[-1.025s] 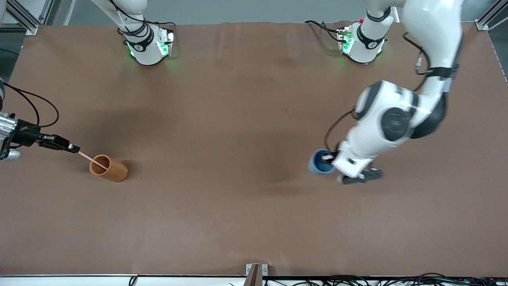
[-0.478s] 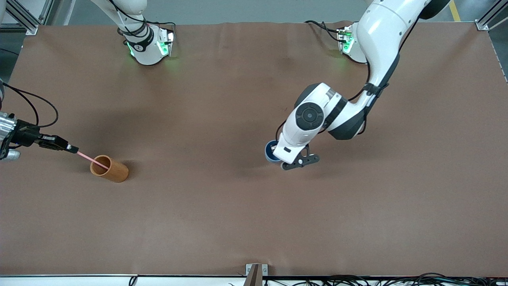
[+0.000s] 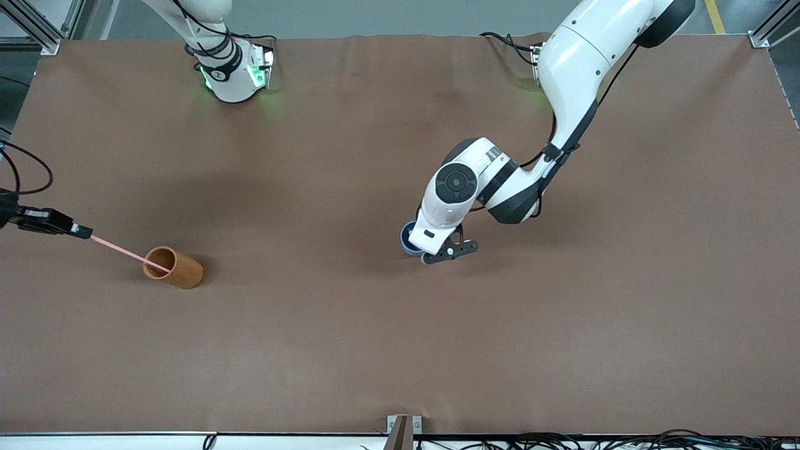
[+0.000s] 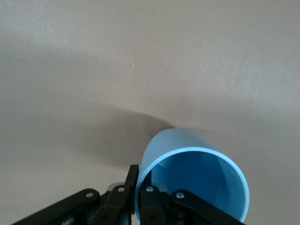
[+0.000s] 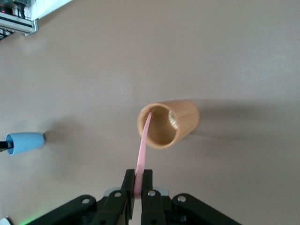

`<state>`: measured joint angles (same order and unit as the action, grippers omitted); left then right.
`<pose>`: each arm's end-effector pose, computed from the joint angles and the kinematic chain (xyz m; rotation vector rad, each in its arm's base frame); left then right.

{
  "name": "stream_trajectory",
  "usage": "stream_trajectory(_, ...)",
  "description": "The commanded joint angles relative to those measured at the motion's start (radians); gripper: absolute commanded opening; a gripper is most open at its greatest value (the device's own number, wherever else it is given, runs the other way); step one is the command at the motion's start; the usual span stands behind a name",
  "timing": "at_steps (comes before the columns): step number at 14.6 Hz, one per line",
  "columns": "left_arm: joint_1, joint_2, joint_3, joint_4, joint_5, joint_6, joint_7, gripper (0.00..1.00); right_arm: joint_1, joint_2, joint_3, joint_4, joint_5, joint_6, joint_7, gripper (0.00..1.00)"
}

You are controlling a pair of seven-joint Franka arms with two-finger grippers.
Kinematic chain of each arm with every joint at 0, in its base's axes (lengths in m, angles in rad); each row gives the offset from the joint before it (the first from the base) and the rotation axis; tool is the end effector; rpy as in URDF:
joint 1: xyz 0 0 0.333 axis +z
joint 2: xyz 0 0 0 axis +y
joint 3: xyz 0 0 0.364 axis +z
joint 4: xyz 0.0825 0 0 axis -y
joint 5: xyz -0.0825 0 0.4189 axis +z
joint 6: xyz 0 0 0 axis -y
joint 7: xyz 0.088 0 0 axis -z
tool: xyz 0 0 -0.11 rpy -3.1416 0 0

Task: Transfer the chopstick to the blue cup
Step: 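Lift the pink straw out of the orange cup with the right gripper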

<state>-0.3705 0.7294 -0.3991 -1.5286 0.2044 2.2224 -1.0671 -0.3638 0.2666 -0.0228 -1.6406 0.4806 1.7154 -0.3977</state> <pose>0.5929 -0.4884 0.2664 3.0327 0.4120 -0.0951 0.6352 -0.2090 0.4873 -2.6400 0.1397 -0.0037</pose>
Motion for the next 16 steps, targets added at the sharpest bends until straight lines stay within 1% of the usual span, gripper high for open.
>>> stream_trajectory(1,-0.008,0.028,-0.004,0.027,0.046,0.019,-0.034,0.11,0.115,-0.015,0.001,0.134,-0.112,-0.103,0.23,0.04)
stream_trajectory(2,-0.008,0.041,-0.004,0.027,0.046,0.026,-0.042,0.16,0.167,-0.024,0.003,0.168,-0.15,-0.123,0.311,0.04)
stream_trajectory(3,-0.008,0.044,-0.004,0.027,0.047,0.036,-0.047,0.24,0.224,-0.041,0.003,0.186,-0.189,-0.132,0.389,0.04)
stream_trajectory(5,0.001,0.035,-0.004,0.027,0.05,0.037,-0.036,0.61,0.36,-0.056,0.001,0.228,-0.264,-0.134,0.57,0.04)
stream_trajectory(6,0.007,0.021,-0.006,0.025,0.05,0.03,-0.034,0.87,0.424,-0.056,0.001,0.255,-0.302,-0.134,0.655,0.04)
stream_trajectory(7,0.013,-0.013,-0.007,0.024,0.05,0.016,-0.033,1.0,0.493,-0.056,0.001,0.283,-0.347,-0.135,0.737,0.04)
stream_trajectory(9,0.053,-0.092,-0.01,0.025,0.05,-0.08,0.013,1.0,0.636,-0.05,0.001,0.315,-0.417,-0.154,0.901,0.03)
stream_trajectory(10,0.073,-0.146,-0.012,0.024,0.032,-0.122,0.063,1.0,0.707,-0.047,0.001,0.343,-0.451,-0.157,1.006,0.03)
stream_trajectory(11,0.085,-0.189,-0.009,0.024,0.02,-0.157,0.105,1.0,0.762,-0.044,0.003,0.363,-0.464,-0.157,1.084,0.03)
stream_trajectory(13,0.114,-0.279,0.012,0.024,-0.051,-0.222,0.209,1.0,0.868,-0.018,0.001,0.396,-0.467,-0.146,1.209,0.02)
stream_trajectory(16,0.117,-0.427,0.153,0.021,-0.183,-0.343,0.428,1.0,0.991,0.093,0.0,0.516,-0.467,-0.129,1.38,0.02)
